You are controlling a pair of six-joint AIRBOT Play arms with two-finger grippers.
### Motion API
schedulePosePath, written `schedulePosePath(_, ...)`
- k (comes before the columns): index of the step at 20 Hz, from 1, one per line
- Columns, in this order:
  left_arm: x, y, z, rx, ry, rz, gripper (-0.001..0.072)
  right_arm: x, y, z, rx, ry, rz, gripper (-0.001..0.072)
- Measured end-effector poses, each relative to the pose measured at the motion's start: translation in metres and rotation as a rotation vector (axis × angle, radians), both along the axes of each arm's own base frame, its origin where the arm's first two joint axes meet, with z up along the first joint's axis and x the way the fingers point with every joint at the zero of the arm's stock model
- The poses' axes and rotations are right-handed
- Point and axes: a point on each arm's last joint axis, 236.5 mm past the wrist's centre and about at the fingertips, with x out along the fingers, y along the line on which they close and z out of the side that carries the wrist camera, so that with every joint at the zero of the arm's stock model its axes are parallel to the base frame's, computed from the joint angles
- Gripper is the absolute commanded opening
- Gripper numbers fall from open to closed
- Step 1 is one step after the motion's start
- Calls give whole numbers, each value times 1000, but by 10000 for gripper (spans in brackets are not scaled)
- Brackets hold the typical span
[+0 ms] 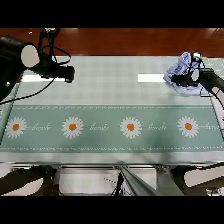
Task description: Fold the shirts.
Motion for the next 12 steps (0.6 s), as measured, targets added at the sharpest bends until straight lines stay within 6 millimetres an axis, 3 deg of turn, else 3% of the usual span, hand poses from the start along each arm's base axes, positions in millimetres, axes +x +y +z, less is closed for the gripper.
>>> schedulePosePath(3,1,0,16,-9,-23,3,714,5,-3,55,-43,-100,25,28)
schedulePosePath(6,7,-2,62,-40,-107,6,714,6,0,154,-70,-307,38,28)
schedulePosePath(9,5,-1,138,-96,-256,10,714,-13,19,277,-43,-589,52,28)
schedulePosePath(12,-18,7,229,-168,-451,11,714,-64,52,395,-49,-864,124,29)
